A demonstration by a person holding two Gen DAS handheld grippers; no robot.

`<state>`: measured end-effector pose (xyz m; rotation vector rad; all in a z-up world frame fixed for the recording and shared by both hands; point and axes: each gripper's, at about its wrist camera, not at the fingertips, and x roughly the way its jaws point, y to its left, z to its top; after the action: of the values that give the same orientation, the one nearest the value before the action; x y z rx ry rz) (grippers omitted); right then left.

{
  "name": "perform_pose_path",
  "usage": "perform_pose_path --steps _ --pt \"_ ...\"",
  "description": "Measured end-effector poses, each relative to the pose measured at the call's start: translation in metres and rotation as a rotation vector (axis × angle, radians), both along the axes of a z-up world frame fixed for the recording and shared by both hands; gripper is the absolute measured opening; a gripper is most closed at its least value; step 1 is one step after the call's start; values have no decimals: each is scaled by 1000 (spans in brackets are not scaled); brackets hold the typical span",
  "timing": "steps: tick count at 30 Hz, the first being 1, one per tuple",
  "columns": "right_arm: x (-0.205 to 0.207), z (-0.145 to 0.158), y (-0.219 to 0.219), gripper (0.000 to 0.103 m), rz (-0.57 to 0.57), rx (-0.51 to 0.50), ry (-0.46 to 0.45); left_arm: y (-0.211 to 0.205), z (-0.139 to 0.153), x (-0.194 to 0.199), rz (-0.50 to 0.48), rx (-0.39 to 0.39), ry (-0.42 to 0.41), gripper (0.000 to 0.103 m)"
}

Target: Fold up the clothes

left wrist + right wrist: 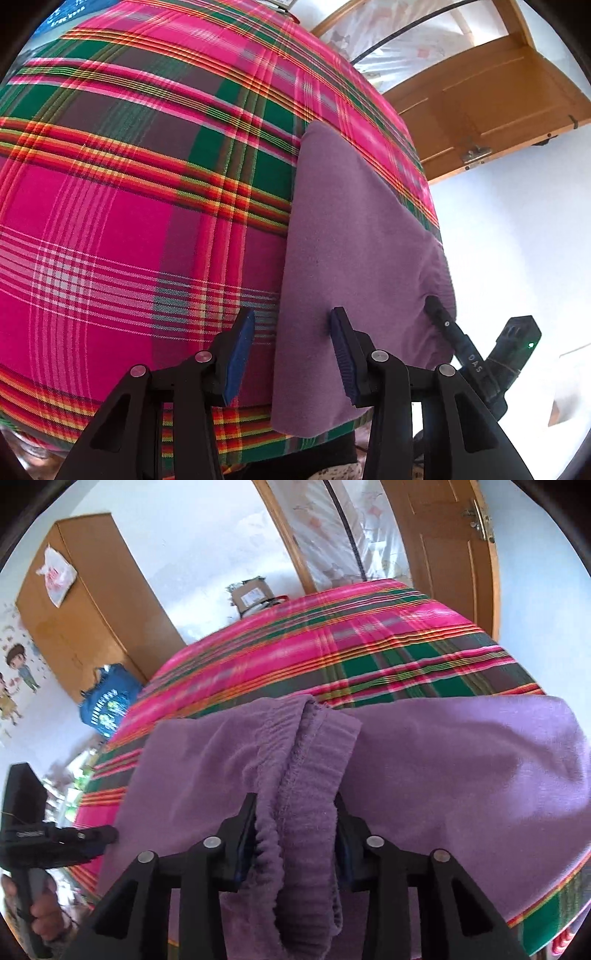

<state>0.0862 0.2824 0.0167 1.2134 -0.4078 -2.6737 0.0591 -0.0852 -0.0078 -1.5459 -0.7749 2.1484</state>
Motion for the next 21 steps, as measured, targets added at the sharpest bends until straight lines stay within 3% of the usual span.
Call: perform_pose_path --steps 3,11,17,21 --pt "3 1 -3 41 -12 70 2 -4 -1 0 -4 -2 2 44" --pt "21 22 -15 43 -56 309 116 -6 -2 1 -10 0 7 44" --pt "22 36 -11 43 -56 253 185 -5 -3 -1 -13 -1 8 44" --pt "5 26 -16 39 -37 245 137 -5 -4 -2 -11 1 8 44"
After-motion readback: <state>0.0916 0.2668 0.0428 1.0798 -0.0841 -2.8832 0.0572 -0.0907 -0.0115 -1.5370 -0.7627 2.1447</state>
